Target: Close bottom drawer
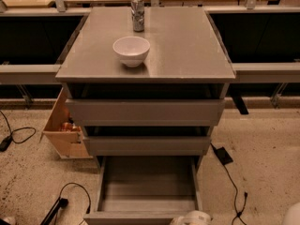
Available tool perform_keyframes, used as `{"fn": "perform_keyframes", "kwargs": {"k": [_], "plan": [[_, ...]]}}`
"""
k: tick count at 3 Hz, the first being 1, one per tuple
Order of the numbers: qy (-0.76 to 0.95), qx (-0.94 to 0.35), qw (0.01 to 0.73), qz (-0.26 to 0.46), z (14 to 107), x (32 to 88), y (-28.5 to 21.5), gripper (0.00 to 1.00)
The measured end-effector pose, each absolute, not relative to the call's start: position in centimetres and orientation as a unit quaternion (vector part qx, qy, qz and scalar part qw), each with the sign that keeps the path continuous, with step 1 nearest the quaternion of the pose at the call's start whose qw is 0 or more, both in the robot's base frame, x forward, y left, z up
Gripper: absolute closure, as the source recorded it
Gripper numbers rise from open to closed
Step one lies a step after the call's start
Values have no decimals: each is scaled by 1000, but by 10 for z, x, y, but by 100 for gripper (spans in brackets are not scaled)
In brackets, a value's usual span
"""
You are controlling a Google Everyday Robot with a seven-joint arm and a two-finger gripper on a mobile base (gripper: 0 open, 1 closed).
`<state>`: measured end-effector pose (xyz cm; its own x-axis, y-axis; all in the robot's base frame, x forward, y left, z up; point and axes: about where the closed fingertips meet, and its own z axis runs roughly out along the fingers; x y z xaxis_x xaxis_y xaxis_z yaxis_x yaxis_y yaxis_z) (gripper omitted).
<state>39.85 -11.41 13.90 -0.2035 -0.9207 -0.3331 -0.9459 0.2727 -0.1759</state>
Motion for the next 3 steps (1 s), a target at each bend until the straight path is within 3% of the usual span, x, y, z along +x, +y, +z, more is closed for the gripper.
{"fn": "perform_keyframes", "kwargs": {"k": [3], "plan": [[764, -608, 214, 14, 151, 444, -112, 100]]}}
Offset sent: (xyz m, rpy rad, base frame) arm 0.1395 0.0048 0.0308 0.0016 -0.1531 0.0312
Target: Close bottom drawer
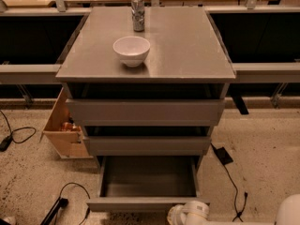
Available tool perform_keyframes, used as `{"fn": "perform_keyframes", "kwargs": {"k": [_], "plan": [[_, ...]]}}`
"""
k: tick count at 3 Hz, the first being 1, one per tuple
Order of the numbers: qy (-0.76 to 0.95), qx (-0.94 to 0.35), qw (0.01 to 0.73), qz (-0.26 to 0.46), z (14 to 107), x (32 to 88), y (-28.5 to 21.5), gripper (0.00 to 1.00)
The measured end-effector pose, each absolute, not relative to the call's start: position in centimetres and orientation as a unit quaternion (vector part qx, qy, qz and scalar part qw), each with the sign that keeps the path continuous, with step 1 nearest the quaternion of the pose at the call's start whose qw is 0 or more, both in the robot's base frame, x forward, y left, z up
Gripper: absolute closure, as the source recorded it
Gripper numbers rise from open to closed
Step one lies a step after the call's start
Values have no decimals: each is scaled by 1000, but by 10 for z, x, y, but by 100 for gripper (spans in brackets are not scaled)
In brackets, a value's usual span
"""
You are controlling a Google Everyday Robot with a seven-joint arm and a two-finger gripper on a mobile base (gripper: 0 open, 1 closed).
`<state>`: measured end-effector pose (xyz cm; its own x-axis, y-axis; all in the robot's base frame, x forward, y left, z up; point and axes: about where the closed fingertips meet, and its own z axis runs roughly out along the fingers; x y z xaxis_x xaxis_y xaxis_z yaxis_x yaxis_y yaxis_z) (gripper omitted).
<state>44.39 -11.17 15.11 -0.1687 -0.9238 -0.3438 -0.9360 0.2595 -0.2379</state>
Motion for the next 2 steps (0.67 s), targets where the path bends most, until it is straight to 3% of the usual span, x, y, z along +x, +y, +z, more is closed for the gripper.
{"fn": "perform_keyframes", "kwargs": {"k": [2], "plan": [[763, -607, 222, 15, 151, 481, -111, 100]]}}
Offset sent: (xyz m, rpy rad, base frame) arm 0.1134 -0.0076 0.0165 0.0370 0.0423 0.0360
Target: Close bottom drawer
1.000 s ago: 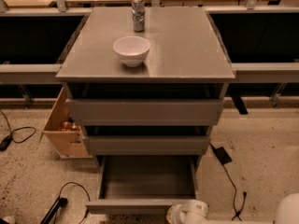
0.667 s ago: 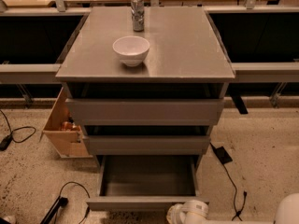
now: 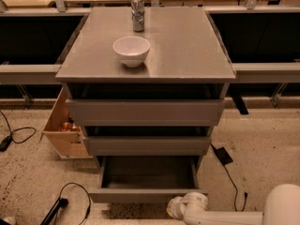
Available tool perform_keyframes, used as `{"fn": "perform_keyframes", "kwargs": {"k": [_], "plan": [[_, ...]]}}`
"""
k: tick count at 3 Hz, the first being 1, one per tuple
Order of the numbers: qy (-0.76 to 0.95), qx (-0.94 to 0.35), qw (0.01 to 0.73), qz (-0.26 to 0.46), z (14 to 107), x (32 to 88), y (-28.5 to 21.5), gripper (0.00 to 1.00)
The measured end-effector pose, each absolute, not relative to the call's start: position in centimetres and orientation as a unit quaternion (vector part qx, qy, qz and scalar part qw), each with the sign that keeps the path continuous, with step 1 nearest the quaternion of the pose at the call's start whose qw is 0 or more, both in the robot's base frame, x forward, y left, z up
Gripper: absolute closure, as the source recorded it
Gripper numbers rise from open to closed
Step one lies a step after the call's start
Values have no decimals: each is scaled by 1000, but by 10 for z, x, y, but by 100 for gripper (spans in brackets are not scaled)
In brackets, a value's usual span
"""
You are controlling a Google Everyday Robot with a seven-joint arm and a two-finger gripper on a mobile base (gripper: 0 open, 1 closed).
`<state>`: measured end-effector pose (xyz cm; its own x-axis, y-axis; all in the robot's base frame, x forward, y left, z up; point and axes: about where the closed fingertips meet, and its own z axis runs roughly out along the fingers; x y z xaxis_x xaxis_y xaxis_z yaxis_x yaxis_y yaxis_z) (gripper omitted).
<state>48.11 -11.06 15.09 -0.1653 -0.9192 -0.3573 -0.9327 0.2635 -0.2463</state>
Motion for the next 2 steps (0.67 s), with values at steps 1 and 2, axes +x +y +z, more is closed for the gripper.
{"fn": "perform_keyframes", "kwargs": {"k": [1, 2], "plan": [[761, -598, 251, 16, 126, 509, -102, 100], [754, -597, 274, 11, 116, 529, -101, 100]]}}
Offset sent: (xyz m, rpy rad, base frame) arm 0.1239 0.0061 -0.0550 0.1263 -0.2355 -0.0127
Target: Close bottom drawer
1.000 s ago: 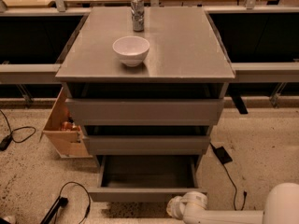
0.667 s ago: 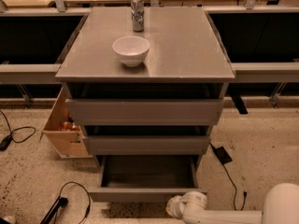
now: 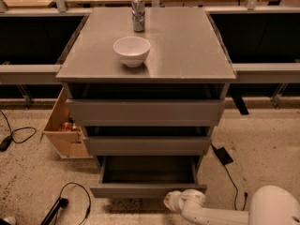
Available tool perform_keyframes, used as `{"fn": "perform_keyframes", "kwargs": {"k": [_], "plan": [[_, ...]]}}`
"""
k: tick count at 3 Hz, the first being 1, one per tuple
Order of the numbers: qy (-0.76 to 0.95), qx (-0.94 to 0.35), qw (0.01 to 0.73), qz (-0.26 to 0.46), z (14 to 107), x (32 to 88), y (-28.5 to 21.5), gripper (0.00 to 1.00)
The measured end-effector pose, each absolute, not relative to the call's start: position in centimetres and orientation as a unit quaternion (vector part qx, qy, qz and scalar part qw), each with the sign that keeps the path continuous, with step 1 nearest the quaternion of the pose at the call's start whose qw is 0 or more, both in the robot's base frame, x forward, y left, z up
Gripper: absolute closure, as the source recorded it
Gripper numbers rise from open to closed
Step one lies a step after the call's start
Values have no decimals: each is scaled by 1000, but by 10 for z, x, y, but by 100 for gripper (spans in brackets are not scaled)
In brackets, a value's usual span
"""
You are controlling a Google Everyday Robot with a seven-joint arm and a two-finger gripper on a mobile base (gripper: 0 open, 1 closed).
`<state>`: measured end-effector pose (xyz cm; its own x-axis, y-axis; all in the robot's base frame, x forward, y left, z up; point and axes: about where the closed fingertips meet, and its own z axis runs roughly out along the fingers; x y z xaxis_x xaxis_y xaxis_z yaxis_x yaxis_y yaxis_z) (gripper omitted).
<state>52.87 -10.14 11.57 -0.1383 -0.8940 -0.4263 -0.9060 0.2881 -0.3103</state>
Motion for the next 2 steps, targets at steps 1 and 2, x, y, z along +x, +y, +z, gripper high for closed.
{"fn": "perform_keyframes", "kwargs": {"k": [1, 2], "plan": [[746, -595, 301, 1, 112, 558, -103, 100], [741, -595, 312, -5, 113, 572, -105, 100]]}}
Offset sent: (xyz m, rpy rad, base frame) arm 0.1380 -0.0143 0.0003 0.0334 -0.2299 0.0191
